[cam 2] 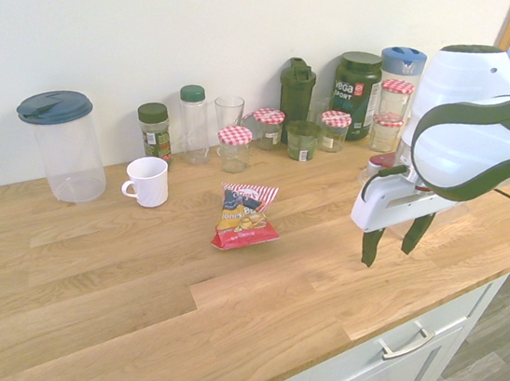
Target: Put the chip bag into the container
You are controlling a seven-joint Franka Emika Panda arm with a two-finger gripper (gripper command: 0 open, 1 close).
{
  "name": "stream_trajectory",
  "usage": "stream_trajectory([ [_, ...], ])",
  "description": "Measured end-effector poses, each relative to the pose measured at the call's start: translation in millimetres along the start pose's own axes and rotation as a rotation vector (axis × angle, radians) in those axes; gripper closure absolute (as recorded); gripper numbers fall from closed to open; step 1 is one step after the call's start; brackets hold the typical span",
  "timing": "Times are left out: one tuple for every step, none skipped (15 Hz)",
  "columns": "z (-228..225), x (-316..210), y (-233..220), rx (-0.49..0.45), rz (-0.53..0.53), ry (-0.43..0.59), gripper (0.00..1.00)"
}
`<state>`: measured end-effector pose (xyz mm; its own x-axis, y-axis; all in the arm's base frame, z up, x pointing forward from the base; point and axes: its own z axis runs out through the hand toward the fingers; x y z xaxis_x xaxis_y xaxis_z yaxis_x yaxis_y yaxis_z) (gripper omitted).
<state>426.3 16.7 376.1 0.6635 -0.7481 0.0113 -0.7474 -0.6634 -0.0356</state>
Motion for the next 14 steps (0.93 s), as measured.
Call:
stream_trajectory([
  [0,0,0,-0.002,-0.002,0.002,0.0],
  [0,0,-1,-0.005,-0.008,0.009,0.0],
  [-2,-1,-4,-0.004,-0.011,0.016,0.0],
  [-8,-3,-11,0.002,-0.012,0.03,0.0],
  [-18,-5,-22,0.008,-0.015,0.049,0.0],
  [-29,-7,-36,0.008,-0.015,0.063,0.0],
  [-40,-11,-53,0.006,-0.014,0.075,0.0],
  [-53,-14,-75,0.005,-0.007,0.084,0.0],
  [-64,-18,-97,0.001,0.005,0.088,0.0],
  [-73,-23,-119,-0.007,0.019,0.089,0.0],
  [-79,-27,-140,-0.017,0.035,0.088,0.0],
  [-84,-29,-160,-0.023,0.049,0.087,0.0],
  [-87,-30,-178,-0.027,0.063,0.084,0.0],
  [-90,-29,-196,-0.03,0.078,0.085,0.0],
])
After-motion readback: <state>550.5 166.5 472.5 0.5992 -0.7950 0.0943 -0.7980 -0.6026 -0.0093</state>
